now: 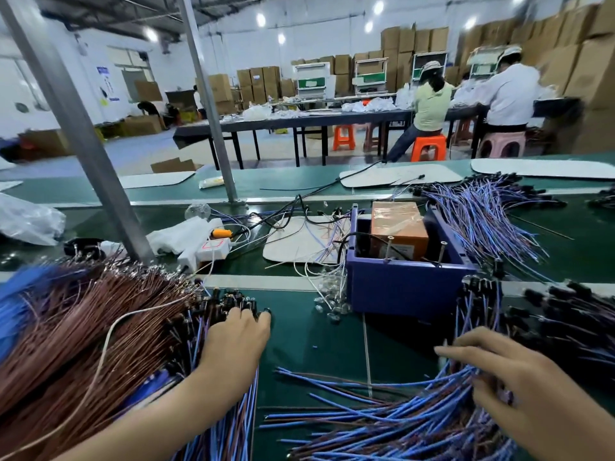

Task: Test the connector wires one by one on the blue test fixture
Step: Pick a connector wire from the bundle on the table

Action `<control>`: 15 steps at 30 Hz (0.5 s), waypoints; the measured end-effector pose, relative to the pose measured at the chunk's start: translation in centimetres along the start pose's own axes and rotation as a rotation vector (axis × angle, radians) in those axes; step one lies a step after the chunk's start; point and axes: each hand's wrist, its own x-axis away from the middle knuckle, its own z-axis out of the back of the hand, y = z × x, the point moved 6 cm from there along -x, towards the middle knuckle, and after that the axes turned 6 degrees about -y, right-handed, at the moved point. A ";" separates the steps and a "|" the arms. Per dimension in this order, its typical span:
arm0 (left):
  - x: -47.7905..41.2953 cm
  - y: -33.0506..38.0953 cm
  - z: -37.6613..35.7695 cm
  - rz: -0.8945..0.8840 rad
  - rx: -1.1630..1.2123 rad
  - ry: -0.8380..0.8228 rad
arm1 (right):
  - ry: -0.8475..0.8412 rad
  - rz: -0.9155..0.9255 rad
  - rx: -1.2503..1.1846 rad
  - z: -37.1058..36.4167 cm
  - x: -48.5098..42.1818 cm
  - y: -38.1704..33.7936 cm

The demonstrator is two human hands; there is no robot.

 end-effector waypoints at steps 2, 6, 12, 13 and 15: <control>0.1 0.1 1.3 0.000 0.070 0.037 | -0.060 -0.042 -0.250 -0.2 -0.3 -1.5; 1.1 0.6 8.6 -0.096 0.513 0.311 | -0.362 -0.403 -1.092 -1.8 -1.7 -4.0; 8.9 8.2 17.6 -0.734 0.887 0.610 | -0.426 -0.560 -1.914 -1.7 -5.2 -9.4; 9.9 9.2 17.3 -0.840 0.898 0.568 | -0.336 -0.563 -1.960 -0.9 -5.8 -8.9; 11.7 11.0 16.0 -1.028 0.721 0.534 | -0.096 -0.605 -1.951 0.7 -6.2 -6.6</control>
